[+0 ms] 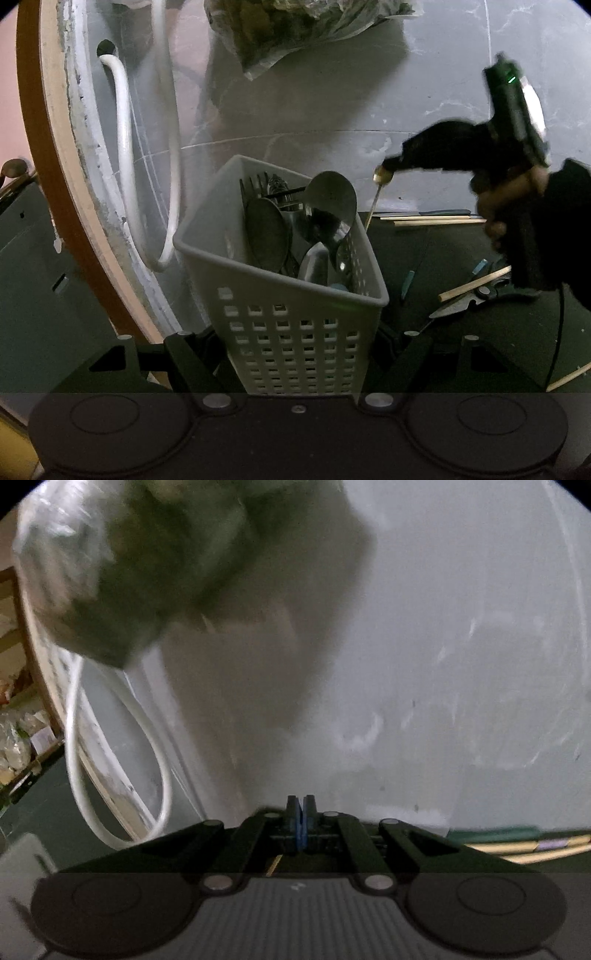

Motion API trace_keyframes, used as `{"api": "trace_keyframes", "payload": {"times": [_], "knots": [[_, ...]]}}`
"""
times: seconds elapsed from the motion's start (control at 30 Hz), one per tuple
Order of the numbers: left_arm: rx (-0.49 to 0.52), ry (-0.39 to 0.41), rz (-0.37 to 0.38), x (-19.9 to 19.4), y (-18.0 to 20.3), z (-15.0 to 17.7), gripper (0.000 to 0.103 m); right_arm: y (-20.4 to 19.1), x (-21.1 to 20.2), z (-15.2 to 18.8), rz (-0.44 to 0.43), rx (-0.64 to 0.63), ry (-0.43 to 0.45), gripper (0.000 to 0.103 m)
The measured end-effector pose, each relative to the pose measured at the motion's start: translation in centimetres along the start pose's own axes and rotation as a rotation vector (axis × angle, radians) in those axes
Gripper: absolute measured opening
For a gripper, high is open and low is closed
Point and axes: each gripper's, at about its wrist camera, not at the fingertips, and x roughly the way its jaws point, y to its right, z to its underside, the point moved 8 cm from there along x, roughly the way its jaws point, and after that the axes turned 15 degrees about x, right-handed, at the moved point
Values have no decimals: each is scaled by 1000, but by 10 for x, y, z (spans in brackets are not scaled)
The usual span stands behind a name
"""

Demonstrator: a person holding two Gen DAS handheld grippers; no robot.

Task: Organize utensils
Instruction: 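Close the right gripper on the gold spoon handle and lift it, then carry the gold spoon over the white caddy with the right gripper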

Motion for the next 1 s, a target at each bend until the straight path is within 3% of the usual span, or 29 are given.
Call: {"api": "trace_keyframes", "payload": {"times": [0.33,0.57,0.77,1.0], "knots": [[36,47,48,0,2,2,77,-41,-75,-50,-22,-82,186,1],[54,69,63,3,5,-2,77,-94,-131,-69,-122,-138,281,1],[67,73,71,6,5,-3,77,-147,-148,-55,-215,-232,290,1],[77,75,80,7,4,-3,77,-172,-127,-11,-216,-377,217,1]]}}
